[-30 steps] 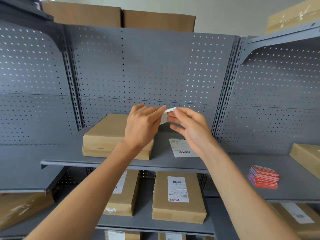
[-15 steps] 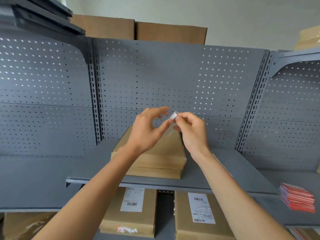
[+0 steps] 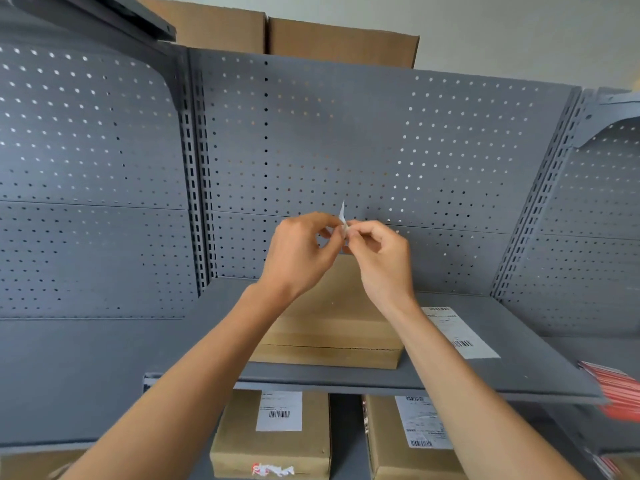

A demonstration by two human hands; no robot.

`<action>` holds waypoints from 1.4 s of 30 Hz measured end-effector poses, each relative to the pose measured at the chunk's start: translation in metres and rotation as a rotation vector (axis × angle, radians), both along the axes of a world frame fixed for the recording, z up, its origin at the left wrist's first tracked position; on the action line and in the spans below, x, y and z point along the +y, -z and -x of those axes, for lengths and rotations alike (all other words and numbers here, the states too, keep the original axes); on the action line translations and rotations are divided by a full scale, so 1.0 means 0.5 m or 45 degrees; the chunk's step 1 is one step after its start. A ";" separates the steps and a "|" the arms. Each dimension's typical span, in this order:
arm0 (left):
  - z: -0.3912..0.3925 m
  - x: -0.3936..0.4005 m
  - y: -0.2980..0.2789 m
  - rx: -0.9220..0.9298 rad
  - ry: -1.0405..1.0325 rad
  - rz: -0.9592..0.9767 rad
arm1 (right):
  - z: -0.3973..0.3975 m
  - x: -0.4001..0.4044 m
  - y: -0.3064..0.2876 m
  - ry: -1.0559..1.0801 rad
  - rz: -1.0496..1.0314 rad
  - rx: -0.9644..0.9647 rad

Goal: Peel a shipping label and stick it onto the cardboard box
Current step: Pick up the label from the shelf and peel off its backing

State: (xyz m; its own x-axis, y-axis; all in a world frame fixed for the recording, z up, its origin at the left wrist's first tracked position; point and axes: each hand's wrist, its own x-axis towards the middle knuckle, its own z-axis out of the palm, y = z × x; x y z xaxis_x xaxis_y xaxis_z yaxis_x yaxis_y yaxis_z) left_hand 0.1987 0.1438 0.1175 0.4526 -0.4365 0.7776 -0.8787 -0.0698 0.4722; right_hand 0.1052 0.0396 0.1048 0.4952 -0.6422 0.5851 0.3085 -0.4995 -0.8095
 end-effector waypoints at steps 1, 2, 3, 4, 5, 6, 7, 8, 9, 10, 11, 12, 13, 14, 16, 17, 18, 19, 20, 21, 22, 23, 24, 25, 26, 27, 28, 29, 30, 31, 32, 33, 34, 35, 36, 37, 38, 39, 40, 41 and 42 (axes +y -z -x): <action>0.002 -0.004 0.001 0.050 -0.034 0.020 | -0.006 0.000 0.002 -0.008 -0.007 -0.011; 0.003 -0.007 0.001 0.106 -0.055 0.036 | -0.011 0.000 0.003 -0.010 -0.010 -0.020; 0.004 -0.011 0.000 0.156 -0.073 0.042 | -0.016 -0.001 0.003 -0.009 -0.015 -0.032; 0.007 -0.014 0.001 0.193 -0.084 0.041 | -0.019 -0.003 0.004 -0.007 -0.021 -0.044; 0.009 -0.016 0.001 0.213 -0.092 0.038 | -0.021 -0.004 0.004 -0.007 -0.028 -0.055; 0.011 -0.018 0.001 0.211 -0.096 0.035 | -0.023 -0.006 0.004 -0.007 -0.030 -0.060; 0.012 -0.019 0.002 0.195 -0.104 0.031 | -0.025 -0.008 0.005 -0.010 -0.029 -0.061; 0.011 -0.020 0.002 0.177 -0.120 0.027 | -0.026 -0.010 0.005 -0.017 -0.032 -0.059; 0.010 -0.019 0.001 0.171 -0.143 0.022 | -0.028 -0.012 0.007 -0.027 -0.051 -0.058; 0.007 -0.019 0.000 0.184 -0.166 0.024 | -0.030 -0.015 0.009 -0.041 -0.084 -0.060; 0.005 -0.019 -0.001 0.214 -0.174 0.035 | -0.032 -0.018 0.011 -0.055 -0.136 -0.064; 0.005 -0.018 -0.003 0.255 -0.159 0.054 | -0.034 -0.021 0.011 -0.069 -0.208 -0.069; 0.007 -0.017 -0.005 0.302 -0.131 0.074 | -0.036 -0.023 0.009 -0.088 -0.301 -0.076; 0.012 -0.017 -0.007 0.351 -0.107 0.086 | -0.037 -0.024 0.007 -0.111 -0.399 -0.084; 0.024 -0.020 -0.009 0.441 -0.091 0.086 | -0.039 -0.023 0.001 -0.156 -0.540 -0.098; 0.029 -0.024 -0.009 0.487 -0.091 0.085 | -0.040 -0.023 -0.001 -0.174 -0.568 -0.106; 0.034 -0.029 -0.009 0.534 -0.093 0.094 | -0.040 -0.022 -0.002 -0.189 -0.577 -0.116; 0.038 -0.034 -0.008 0.579 -0.095 0.108 | -0.040 -0.021 -0.002 -0.201 -0.581 -0.126; 0.042 -0.039 -0.008 0.615 -0.095 0.125 | -0.040 -0.020 -0.002 -0.214 -0.583 -0.134; 0.045 -0.043 -0.007 0.642 -0.090 0.142 | -0.040 -0.020 -0.002 -0.230 -0.586 -0.140; 0.047 -0.045 -0.005 0.661 -0.079 0.154 | -0.038 -0.021 -0.002 -0.251 -0.591 -0.146; 0.049 -0.047 -0.002 0.669 -0.064 0.162 | -0.036 -0.023 -0.002 -0.273 -0.598 -0.154; 0.049 -0.048 0.000 0.654 -0.051 0.163 | -0.033 -0.025 -0.003 -0.295 -0.607 -0.161; 0.047 -0.048 0.004 0.619 -0.041 0.158 | -0.029 -0.028 -0.004 -0.315 -0.618 -0.167; 0.045 -0.047 0.006 0.579 -0.031 0.158 | -0.025 -0.032 -0.007 -0.334 -0.636 -0.170; 0.041 -0.046 0.008 0.542 -0.023 0.166 | -0.022 -0.035 -0.009 -0.347 -0.656 -0.168; 0.037 -0.044 0.009 0.507 -0.018 0.180 | -0.020 -0.039 -0.011 -0.353 -0.673 -0.159; 0.033 -0.043 0.010 0.465 -0.023 0.193 | -0.020 -0.044 -0.011 -0.345 -0.681 -0.141; 0.027 -0.041 0.011 0.405 -0.040 0.200 | -0.022 -0.049 -0.011 -0.323 -0.676 -0.113; 0.022 -0.040 0.012 0.324 -0.061 0.201 | -0.026 -0.055 -0.007 -0.291 -0.657 -0.073; 0.015 -0.039 0.016 0.219 -0.079 0.202 | -0.030 -0.060 -0.004 -0.256 -0.628 -0.024; 0.009 -0.039 0.019 0.088 -0.092 0.204 | -0.036 -0.067 -0.001 -0.221 -0.595 0.029; 0.003 -0.039 0.023 -0.057 -0.102 0.197 | -0.042 -0.073 0.002 -0.186 -0.564 0.086; -0.004 -0.038 0.026 -0.203 -0.111 0.178 | -0.050 -0.080 0.003 -0.153 -0.534 0.145; -0.011 -0.039 0.030 -0.335 -0.112 0.150 | -0.056 -0.088 0.003 -0.119 -0.507 0.203; -0.019 -0.038 0.035 -0.449 -0.108 0.121 | -0.064 -0.095 0.001 -0.091 -0.479 0.252; -0.026 -0.037 0.039 -0.545 -0.106 0.096 | -0.071 -0.103 -0.002 -0.070 -0.453 0.286; -0.032 -0.033 0.043 -0.620 -0.108 0.077 | -0.078 -0.112 -0.005 -0.050 -0.428 0.309; -0.037 -0.029 0.045 -0.680 -0.114 0.066 | -0.084 -0.119 -0.009 -0.024 -0.400 0.331; -0.042 -0.023 0.046 -0.727 -0.120 0.060 | -0.091 -0.126 -0.015 0.007 -0.362 0.355; -0.045 -0.018 0.047 -0.755 -0.120 0.060 | -0.094 -0.132 -0.020 0.041 -0.322 0.379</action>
State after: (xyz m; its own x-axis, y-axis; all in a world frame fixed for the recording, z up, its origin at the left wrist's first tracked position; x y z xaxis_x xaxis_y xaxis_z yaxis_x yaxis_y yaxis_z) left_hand 0.2210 0.1350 0.0942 -0.0294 -0.3747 0.9267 -0.9842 -0.1513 -0.0924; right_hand 0.1522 -0.0262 0.1146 0.5967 -0.7657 0.2400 0.0291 -0.2782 -0.9601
